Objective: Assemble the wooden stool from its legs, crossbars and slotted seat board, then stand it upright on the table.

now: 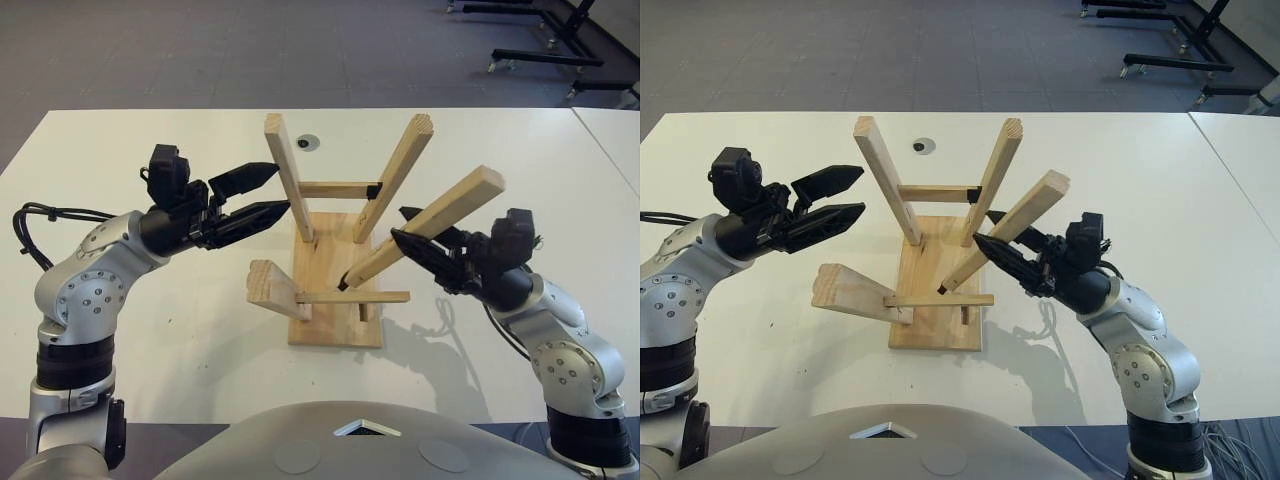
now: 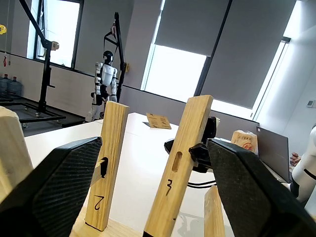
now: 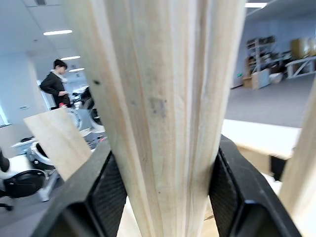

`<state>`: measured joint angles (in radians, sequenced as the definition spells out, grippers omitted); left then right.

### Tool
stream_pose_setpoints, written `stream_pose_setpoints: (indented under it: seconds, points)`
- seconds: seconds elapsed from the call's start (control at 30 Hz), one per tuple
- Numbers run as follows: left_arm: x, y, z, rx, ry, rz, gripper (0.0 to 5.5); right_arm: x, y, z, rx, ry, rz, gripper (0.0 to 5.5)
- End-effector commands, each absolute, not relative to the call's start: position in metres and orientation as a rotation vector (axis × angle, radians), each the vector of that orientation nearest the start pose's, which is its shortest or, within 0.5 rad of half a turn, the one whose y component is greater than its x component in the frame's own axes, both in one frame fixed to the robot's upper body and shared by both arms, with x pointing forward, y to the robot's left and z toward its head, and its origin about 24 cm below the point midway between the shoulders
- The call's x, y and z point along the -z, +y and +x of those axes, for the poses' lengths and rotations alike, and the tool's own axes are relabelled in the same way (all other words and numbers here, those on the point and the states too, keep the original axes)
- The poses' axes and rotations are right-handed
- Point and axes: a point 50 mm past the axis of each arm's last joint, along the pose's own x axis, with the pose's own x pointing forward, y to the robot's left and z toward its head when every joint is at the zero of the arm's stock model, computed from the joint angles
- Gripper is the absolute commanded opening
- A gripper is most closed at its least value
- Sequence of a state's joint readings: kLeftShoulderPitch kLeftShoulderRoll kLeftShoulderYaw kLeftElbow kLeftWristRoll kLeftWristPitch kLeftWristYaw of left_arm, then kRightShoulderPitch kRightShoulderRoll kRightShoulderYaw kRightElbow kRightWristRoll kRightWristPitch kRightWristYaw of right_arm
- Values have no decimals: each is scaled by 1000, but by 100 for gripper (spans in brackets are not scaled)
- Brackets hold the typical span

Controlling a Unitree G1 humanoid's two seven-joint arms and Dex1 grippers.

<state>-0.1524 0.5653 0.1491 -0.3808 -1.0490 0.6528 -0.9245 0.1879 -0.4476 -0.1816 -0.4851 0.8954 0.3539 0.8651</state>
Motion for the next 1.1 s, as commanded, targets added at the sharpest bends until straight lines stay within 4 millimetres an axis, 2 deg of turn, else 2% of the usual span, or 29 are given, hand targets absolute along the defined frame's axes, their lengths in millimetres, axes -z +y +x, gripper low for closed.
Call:
stream_pose_setpoints:
  seconds: [0.03,0.2,0.33,0.5,0.7,0.77,0.87,1.0,1.1]
  points:
    - [-165,175,230,1291,-38,-368,388,-129,-210,199,-944,-194,261,208]
    - [-164,179,228,1283,-32,-363,388,-130,-213,193,-1016,-215,189,208]
    - [-162,179,226,1270,-30,-356,388,-128,-214,198,-1071,-279,-23,207]
    - [-163,182,227,1257,-40,-337,388,-125,-203,196,-1253,-253,-67,207]
    - [-163,182,228,1255,-44,-324,388,-118,-208,184,-1366,-198,26,207]
    - [-163,183,229,1250,-46,-321,388,-116,-215,181,-1409,-181,131,207]
    - [-165,186,233,1252,-45,-317,388,-107,-219,181,-1375,-194,222,207]
    - [-168,193,242,1265,-27,-299,388,-83,-209,171,-1334,-193,283,207]
    - [-172,198,251,1271,-17,-281,388,-74,-199,166,-1316,-215,307,207]
